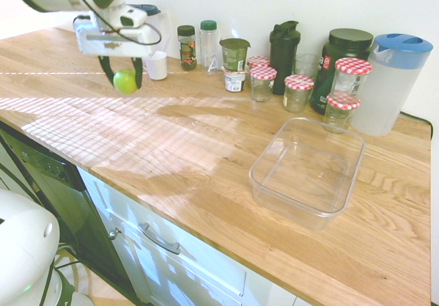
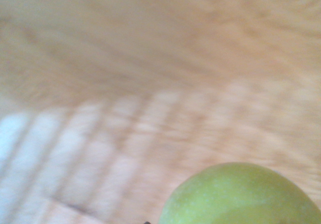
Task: Put the apple into the container
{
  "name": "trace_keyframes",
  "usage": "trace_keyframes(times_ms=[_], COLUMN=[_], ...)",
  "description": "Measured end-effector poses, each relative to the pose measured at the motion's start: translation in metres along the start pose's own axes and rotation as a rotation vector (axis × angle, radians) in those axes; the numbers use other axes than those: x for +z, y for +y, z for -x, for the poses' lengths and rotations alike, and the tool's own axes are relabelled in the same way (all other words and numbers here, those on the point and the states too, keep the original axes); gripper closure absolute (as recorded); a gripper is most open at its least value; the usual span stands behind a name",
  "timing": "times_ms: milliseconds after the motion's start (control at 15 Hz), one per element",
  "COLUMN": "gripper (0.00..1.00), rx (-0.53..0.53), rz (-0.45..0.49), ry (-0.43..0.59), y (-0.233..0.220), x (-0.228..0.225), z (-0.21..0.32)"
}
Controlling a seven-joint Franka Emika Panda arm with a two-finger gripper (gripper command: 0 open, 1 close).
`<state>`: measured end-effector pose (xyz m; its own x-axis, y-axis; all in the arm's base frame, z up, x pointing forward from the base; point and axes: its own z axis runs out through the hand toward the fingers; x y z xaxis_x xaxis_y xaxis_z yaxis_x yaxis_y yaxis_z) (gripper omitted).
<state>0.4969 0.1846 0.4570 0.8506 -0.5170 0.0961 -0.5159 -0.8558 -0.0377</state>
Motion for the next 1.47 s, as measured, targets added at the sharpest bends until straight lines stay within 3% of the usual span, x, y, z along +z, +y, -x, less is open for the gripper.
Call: trace_keyframes(times_ms=[200,333,533,667,933,1333,1400,1467], gripper=[1.0,1.0,1.0,1.0,1.0,1.0,0.0,0.0], rx=[0.208,0.321,0.455,0.51,0.571,0.583,0.588,0.594], rz=[-0.024,-0.022,-0.011,0.002,0.023,0.067,0.074,0.081], ry=[0.015,0.013,0.003,0.003,-0.011,-0.003,-0.006,-0.009], y=[0.106,0.189,0.304,0.354,0.409,0.422,0.424,0.425], x=[-0.039,-0.041,-0.029,-0.023,0.009,0.077,0.085,0.09], z=[-0.084,-0.124,-0.158,-0.167,-0.171,-0.19,-0.192,-0.192])
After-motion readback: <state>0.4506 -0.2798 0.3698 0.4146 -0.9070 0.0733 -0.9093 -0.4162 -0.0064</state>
